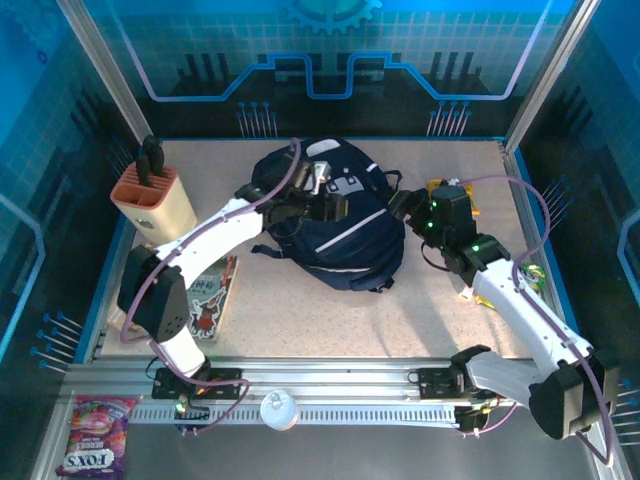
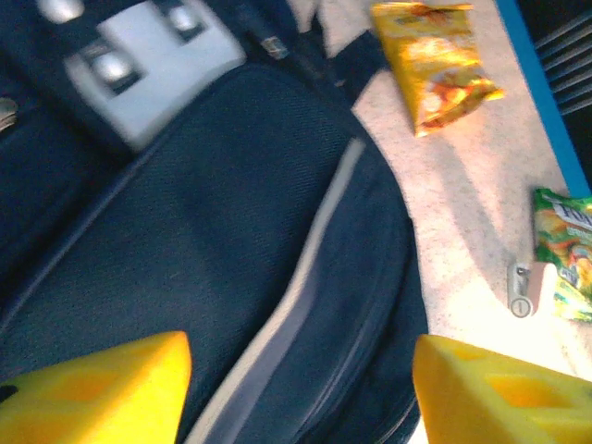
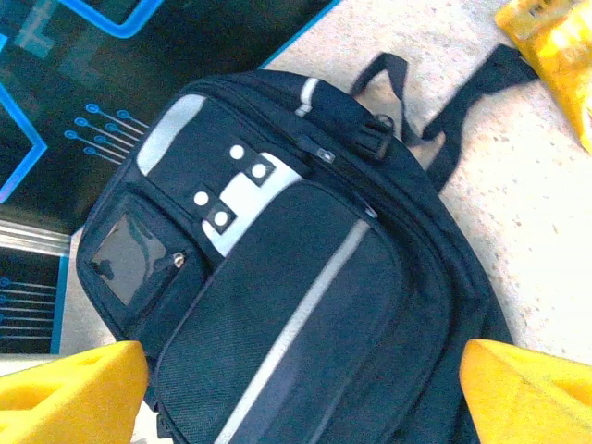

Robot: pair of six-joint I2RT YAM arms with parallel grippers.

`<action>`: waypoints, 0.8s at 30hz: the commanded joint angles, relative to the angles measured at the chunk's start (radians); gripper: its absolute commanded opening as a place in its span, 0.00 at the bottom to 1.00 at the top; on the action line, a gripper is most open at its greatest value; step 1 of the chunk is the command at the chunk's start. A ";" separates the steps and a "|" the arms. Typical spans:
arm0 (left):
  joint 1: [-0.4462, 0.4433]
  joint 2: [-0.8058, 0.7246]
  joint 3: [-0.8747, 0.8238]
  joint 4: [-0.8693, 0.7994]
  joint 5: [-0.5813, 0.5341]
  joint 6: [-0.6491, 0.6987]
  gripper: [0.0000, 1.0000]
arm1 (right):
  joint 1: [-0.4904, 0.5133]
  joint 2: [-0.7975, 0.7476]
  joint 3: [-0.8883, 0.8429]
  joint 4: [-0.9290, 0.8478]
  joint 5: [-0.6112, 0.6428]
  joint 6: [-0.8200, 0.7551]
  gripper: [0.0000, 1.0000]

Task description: Pack books, pencil case, and school supplies into a backpack

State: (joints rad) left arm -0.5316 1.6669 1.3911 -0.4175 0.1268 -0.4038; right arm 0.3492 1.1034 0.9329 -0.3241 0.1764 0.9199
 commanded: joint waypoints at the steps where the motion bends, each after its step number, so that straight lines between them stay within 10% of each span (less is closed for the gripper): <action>1: 0.079 -0.107 -0.123 0.007 -0.055 -0.111 0.79 | 0.001 0.067 0.070 -0.034 -0.037 -0.132 0.90; 14: 0.361 -0.434 -0.641 -0.133 -0.217 -0.268 0.99 | 0.097 0.291 0.188 0.021 -0.140 -0.162 0.91; 24: 0.400 -0.493 -0.768 -0.178 -0.198 -0.306 0.99 | 0.126 0.353 0.228 0.026 -0.156 -0.168 0.92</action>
State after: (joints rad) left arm -0.1402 1.1877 0.6514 -0.5678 -0.0818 -0.6807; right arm 0.4599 1.4395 1.1278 -0.3069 0.0357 0.7757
